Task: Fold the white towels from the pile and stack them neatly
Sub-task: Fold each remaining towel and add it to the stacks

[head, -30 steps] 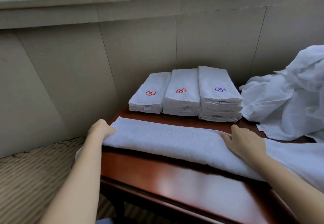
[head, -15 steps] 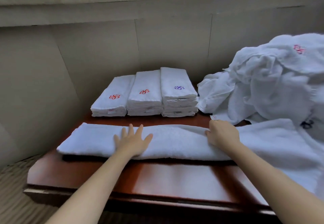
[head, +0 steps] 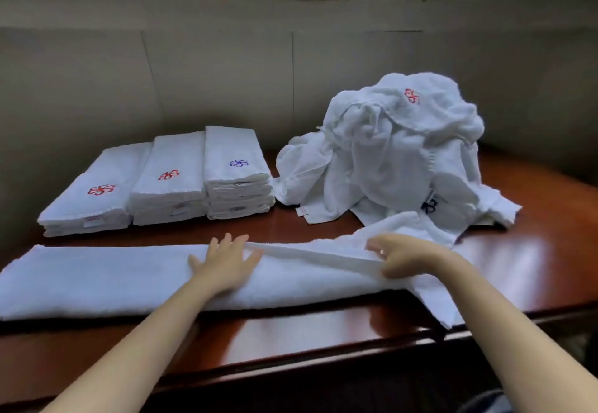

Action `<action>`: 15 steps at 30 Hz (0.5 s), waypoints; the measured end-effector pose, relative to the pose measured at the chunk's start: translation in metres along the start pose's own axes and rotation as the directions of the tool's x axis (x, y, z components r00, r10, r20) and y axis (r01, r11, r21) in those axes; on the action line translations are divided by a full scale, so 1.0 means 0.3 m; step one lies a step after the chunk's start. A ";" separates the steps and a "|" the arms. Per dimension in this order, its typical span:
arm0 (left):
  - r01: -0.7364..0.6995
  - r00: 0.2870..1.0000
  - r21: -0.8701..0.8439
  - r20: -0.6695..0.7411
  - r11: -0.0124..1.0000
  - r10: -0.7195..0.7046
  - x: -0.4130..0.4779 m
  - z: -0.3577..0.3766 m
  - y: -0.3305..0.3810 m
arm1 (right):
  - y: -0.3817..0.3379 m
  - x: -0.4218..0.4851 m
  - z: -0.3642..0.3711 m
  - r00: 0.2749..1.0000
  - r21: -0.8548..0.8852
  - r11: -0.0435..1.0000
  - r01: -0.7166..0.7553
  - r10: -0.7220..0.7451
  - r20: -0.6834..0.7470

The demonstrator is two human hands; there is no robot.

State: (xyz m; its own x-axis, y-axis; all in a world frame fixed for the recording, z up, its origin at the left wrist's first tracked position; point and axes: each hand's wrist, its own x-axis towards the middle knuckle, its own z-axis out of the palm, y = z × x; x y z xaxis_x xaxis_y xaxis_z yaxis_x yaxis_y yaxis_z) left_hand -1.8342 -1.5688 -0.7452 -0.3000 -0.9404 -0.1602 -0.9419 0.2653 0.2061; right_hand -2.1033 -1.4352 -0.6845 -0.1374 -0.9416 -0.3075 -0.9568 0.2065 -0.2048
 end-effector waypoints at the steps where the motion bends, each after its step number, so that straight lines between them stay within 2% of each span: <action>1: -0.013 1.000 0.024 -0.003 1.000 0.013 0.001 0.024 0.024 | 0.018 -0.020 -0.006 1.000 0.020 1.000 -0.016 0.016 0.018; 4: -0.013 1.000 0.044 -0.027 0.999 0.014 0.033 0.033 0.001 | 0.060 -0.073 -0.040 0.992 0.195 0.980 -0.043 0.019 0.123; 7: -0.004 0.999 0.061 -0.051 0.998 0.007 0.072 0.007 -0.062 | 0.116 -0.117 -0.062 0.959 0.432 0.894 -0.120 -0.008 0.283; 9: 0.004 0.997 0.053 -0.074 0.999 0.000 0.088 -0.006 -0.096 | 0.165 -0.120 -0.061 0.955 0.397 0.901 -0.175 0.058 0.289; 12: 0.018 0.996 0.041 -0.088 0.999 -0.015 0.092 -0.009 -0.111 | 0.232 -0.094 -0.056 0.963 0.227 0.936 -0.268 0.253 0.094; 15: 0.029 0.992 0.085 -0.127 0.996 -0.018 0.081 -0.015 -0.089 | 0.260 -0.055 -0.035 0.927 0.260 0.918 -0.300 0.345 -0.147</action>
State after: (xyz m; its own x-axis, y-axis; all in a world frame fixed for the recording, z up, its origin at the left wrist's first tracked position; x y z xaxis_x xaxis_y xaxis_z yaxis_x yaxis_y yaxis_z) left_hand -1.8158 -1.5996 -0.7502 -0.2613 -0.9644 -0.0400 -0.9597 0.2552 0.1181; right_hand -2.1784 -1.4064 -0.6856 -0.4952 -0.8408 -0.2188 -0.7700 0.5414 -0.3376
